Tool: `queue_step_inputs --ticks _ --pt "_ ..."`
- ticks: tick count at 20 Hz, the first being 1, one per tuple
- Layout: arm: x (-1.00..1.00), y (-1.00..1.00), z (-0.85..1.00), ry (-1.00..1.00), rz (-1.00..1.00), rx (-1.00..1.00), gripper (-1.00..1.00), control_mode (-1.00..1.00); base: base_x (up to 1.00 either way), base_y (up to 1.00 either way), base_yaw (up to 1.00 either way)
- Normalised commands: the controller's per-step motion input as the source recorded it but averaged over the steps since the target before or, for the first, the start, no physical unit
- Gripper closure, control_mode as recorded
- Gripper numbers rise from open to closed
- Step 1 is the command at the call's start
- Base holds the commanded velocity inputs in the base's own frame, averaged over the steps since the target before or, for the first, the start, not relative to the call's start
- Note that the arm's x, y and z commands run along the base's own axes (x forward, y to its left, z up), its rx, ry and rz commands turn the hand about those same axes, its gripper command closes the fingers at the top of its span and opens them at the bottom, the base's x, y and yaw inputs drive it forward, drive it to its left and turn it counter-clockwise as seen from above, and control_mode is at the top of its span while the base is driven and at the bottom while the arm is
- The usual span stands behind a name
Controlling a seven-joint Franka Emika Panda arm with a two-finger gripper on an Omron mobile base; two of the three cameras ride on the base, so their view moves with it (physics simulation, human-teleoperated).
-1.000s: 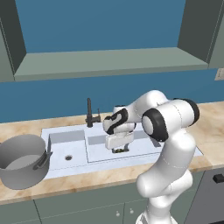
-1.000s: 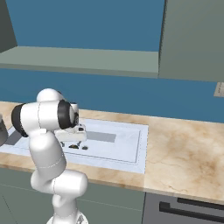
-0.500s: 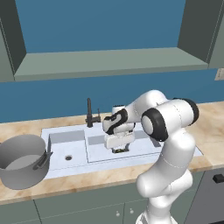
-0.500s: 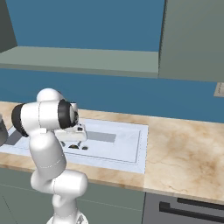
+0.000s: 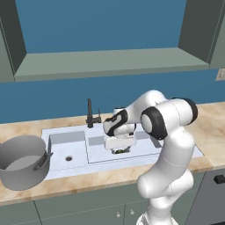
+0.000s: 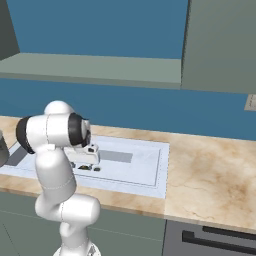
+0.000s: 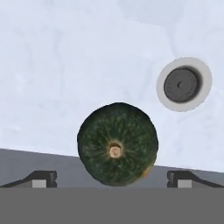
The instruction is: Dump the squash from the pot into the sink. Then turn on the water and wash the squash. Then turn off the water and put the squash back in the pot.
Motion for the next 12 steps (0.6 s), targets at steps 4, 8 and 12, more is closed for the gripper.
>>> queue_step_inputs --ticks 4,8,12 --pt "0.12 0.01 -0.11 0.0 -0.16 0.0 -1.0 -1.0 0.0 0.0 0.0" --pt "0.0 0.0 -0.21 0.0 -0.15 0.0 -1.0 -1.0 0.0 0.0 0.0" --pt "0.12 0.0 -0.19 0.0 -0.13 -0.02 -1.0 -1.0 0.0 0.0 0.0"
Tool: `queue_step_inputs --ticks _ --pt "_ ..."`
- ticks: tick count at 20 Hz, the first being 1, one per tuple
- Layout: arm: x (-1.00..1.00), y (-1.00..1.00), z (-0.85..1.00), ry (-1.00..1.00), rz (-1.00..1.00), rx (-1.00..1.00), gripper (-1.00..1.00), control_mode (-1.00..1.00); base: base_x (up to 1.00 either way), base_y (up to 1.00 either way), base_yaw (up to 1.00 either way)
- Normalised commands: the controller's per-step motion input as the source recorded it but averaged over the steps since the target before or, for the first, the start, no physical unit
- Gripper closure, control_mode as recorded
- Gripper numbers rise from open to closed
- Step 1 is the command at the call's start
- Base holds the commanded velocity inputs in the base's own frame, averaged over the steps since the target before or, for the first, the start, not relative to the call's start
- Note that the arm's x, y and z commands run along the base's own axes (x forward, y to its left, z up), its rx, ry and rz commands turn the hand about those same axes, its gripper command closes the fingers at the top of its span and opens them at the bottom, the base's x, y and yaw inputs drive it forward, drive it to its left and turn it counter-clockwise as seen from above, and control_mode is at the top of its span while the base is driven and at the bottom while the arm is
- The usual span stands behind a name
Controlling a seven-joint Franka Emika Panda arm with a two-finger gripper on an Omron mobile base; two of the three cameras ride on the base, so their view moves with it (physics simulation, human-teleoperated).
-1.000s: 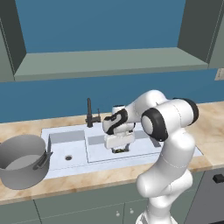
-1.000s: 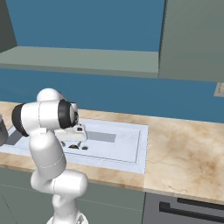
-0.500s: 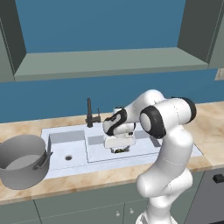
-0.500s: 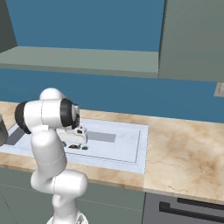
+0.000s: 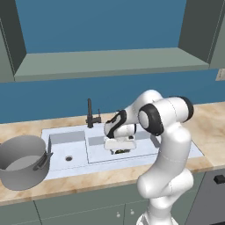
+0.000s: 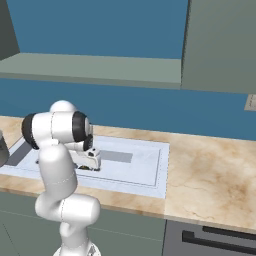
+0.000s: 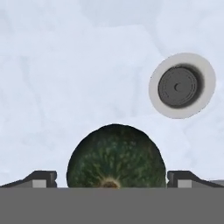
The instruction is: Dump the squash from the pot into the sink. Then turn on the water and wash the squash. Then turn off the water and put the squash back in the pot.
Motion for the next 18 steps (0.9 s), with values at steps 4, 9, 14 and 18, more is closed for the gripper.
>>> queue_step_inputs --ticks 4,9,14,18 --pt "0.26 0.01 -0.14 0.0 -0.11 -0.03 -1.0 -1.0 0.0 0.0 0.0" --pt "0.17 0.01 -0.11 0.0 -0.1 -0.03 -1.0 -1.0 0.0 0.0 0.0" --pt "-0.14 0.0 -0.13 0.0 -0.11 -0.05 -1.0 -1.0 0.0 0.0 0.0" --pt "-0.53 0.0 -0.04 -0.01 -0.1 -0.04 -1.0 -1.0 0.0 0.0 0.0"
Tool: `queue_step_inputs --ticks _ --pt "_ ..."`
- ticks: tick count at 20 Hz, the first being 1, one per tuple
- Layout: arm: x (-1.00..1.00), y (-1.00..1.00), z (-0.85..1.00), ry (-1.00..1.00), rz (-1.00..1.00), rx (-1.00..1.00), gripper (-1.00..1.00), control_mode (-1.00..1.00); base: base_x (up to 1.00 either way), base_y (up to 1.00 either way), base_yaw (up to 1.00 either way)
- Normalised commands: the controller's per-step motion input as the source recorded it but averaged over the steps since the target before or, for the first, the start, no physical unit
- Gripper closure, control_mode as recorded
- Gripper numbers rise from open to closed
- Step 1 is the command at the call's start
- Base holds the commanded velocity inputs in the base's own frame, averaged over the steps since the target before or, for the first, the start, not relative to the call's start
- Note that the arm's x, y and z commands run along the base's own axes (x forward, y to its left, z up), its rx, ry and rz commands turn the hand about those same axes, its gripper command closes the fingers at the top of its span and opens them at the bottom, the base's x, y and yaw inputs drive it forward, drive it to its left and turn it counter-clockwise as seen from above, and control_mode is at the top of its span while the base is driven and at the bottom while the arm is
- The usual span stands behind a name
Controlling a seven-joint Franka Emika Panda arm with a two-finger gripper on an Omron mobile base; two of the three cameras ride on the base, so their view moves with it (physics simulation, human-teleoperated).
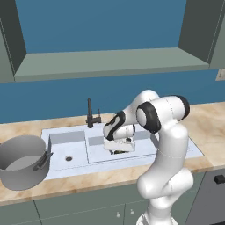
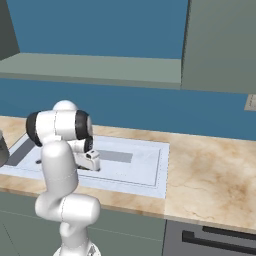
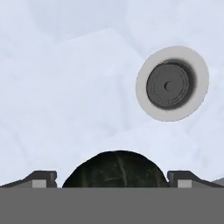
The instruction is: Dump the squash from the pot into the sink. Then turn on the water and wash the squash. Then turn off the water and put the squash back in the pot.
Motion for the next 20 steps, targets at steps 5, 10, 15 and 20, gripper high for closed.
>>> queue_step_inputs --ticks 5,10,15,20 --pt "-0.59 0.0 0.0 -0.01 -0.1 -0.04 -1.0 -1.0 0.0 0.0 0.0" --pt "-0.44 0.0 0.0 0.0 -0.1 -0.04 1.0 -1.0 0.0 0.0 0.0" --pt "-0.28 0.0 0.0 0.0 -0.11 -0.03 1.0 -1.0 0.0 0.0 0.0" --pt "-0.01 0.0 0.02 0.0 -0.12 -0.01 1.0 -1.0 0.0 0.0 0.0"
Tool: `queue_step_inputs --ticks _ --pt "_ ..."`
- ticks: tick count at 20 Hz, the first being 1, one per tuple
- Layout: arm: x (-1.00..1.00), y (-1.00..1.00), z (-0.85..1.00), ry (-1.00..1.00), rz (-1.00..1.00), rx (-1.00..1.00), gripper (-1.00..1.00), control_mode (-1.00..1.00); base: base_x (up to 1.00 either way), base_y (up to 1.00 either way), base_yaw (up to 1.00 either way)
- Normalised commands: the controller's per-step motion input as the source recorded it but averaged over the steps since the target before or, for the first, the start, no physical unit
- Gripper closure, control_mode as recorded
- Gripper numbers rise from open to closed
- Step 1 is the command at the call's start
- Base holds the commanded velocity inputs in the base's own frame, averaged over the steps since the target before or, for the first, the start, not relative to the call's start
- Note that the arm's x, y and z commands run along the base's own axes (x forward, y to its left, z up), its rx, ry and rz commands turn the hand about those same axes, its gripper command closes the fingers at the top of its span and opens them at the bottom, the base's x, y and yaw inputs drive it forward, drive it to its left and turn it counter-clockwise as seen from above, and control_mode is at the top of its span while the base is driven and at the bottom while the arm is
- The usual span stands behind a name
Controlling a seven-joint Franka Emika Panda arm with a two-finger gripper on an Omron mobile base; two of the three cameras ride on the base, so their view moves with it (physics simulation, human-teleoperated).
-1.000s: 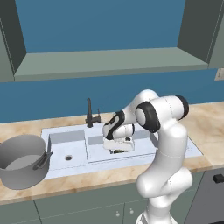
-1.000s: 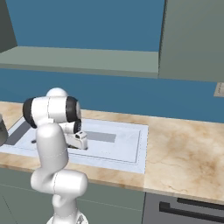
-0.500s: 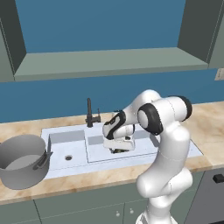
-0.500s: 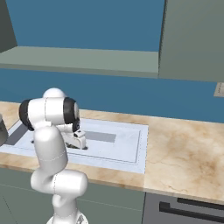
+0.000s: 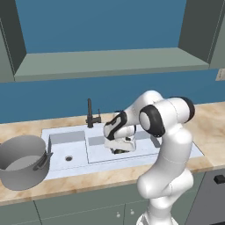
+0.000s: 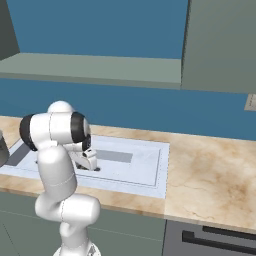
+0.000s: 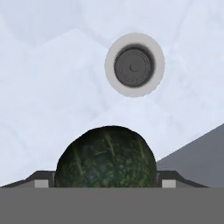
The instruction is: Dump the squash from the pot into the sink. Then turn on the water and wash the squash. Then turn off the water and put the squash back in the pot.
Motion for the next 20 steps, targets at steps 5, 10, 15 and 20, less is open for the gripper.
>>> queue_step_inputs --ticks 5,10,15,20 --pt "0.04 0.0 0.37 0.0 -0.1 0.0 1.0 -1.0 0.0 0.0 0.0" --pt "0.28 0.0 0.68 0.0 -0.08 -0.01 1.0 -1.0 0.0 0.0 0.0" --pt "0.02 0.0 0.59 0.0 -0.06 -0.05 1.0 -1.0 0.0 0.0 0.0" --pt "-0.76 -0.01 0.49 -0.09 -0.04 -0.06 1.0 -1.0 0.0 0.0 0.0"
